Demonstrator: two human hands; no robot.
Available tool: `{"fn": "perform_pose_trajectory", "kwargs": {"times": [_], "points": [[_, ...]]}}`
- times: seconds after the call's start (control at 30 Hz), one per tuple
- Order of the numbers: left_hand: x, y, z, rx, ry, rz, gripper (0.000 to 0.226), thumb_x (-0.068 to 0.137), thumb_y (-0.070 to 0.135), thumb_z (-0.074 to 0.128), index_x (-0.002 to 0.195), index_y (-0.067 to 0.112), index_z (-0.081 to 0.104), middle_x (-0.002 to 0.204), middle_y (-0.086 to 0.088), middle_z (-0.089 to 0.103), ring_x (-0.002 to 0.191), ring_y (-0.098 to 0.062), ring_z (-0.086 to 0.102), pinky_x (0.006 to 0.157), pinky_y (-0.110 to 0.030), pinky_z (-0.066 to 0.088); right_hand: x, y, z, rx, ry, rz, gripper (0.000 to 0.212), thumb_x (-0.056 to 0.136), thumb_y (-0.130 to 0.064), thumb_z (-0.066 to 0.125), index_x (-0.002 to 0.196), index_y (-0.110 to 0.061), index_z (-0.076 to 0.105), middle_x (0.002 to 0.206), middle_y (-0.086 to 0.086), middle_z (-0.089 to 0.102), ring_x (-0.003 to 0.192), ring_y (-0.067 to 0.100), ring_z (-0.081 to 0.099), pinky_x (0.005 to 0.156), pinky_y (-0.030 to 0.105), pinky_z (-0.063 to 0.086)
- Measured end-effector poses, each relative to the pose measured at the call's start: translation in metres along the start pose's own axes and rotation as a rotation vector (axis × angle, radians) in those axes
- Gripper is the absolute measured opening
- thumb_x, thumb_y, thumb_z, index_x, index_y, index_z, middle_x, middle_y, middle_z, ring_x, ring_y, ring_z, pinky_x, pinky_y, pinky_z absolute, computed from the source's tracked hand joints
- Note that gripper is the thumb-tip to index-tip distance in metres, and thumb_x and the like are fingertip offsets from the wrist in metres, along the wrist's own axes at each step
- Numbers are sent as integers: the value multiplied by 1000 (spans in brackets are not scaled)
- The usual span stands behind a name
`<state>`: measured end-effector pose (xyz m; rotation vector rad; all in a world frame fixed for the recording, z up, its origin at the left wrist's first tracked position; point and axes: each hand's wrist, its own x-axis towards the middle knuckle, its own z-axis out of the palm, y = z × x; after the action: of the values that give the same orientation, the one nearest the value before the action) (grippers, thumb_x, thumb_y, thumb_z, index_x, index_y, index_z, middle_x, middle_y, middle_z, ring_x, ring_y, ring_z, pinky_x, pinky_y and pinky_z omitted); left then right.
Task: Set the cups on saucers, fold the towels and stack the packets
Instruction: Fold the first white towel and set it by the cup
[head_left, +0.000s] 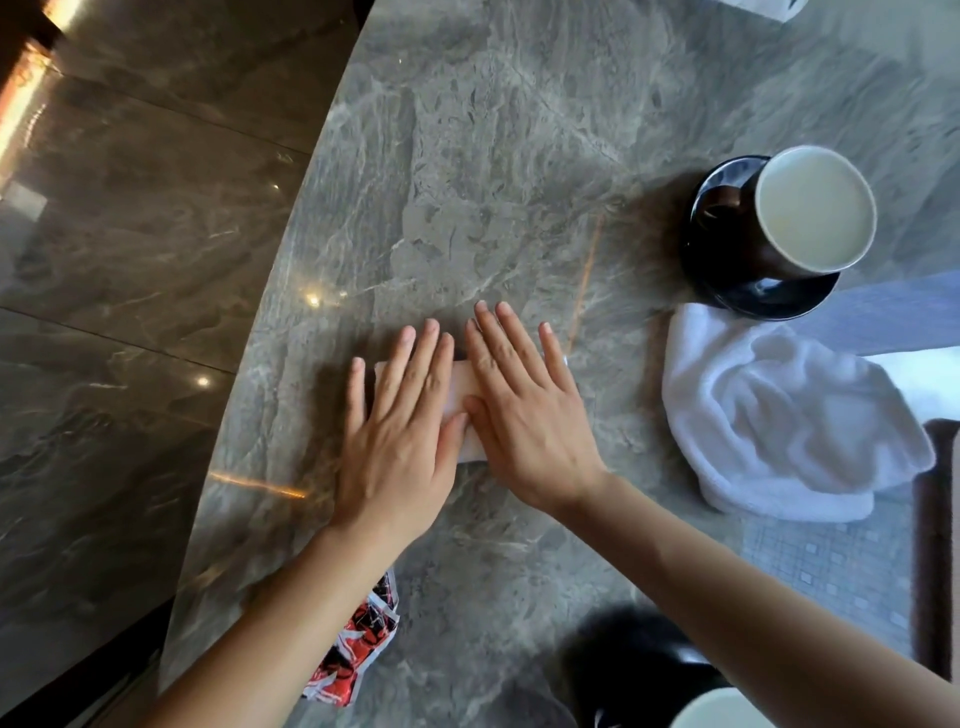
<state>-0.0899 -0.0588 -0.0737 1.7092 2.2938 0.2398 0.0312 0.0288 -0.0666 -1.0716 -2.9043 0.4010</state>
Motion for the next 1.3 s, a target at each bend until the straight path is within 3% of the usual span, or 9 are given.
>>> {"fn": "perform_pose_trajectory", "kwargs": {"times": [0.3, 0.4, 0.6, 0.93, 1.1, 1.3], "points": [[-1, -8, 6, -18, 2, -49, 64, 95, 47, 16, 149, 12, 11, 158, -3, 8, 146, -15, 4, 116, -44, 6, -1, 11, 6, 114, 72, 77, 68, 95, -42, 31, 147, 0, 20, 157, 17, 16, 147, 28, 10, 120, 43, 8], [-1, -10, 7, -31, 3, -53, 65, 95, 47, 13, 149, 11, 10, 158, -6, 10, 146, -17, 6, 116, -43, 6, -1, 12, 7, 147, 83, 77, 69, 94, -42, 31, 146, 2, 22, 156, 18, 18, 147, 29, 12, 120, 43, 10], [-1, -9, 4, -81, -20, -77, 67, 93, 43, 27, 148, 8, 15, 158, -8, 12, 145, -22, 16, 116, -43, 15, 0, 13, 6, 166, 61, 65, 68, 92, -42, 33, 145, 1, 26, 155, 17, 22, 146, 30, 15, 120, 42, 10], [4, -9, -10, -75, -120, -56, 71, 88, 49, 23, 148, 10, 20, 157, -7, 20, 144, -26, 21, 115, -48, 18, 0, 20, 0, 194, 44, -7, 67, 91, -46, 37, 145, -7, 31, 153, 9, 32, 146, 24, 18, 120, 39, 12], [2, -16, -24, -133, -167, 23, 77, 85, 55, 19, 148, 9, 18, 157, -7, 22, 144, -23, 21, 115, -41, 19, 10, 37, -8, 244, 17, -37, 70, 91, -49, 39, 146, -8, 26, 155, 10, 27, 147, 23, 14, 118, 49, 17], [-22, -16, -32, -294, -194, 26, 61, 89, 32, 53, 142, 10, 32, 135, -5, 45, 123, -25, 42, 99, -39, 40, 61, 67, -26, -1, -72, -155, 75, 90, -62, 22, 150, -18, 12, 158, 7, 17, 147, 26, 9, 118, 52, 9]]}}
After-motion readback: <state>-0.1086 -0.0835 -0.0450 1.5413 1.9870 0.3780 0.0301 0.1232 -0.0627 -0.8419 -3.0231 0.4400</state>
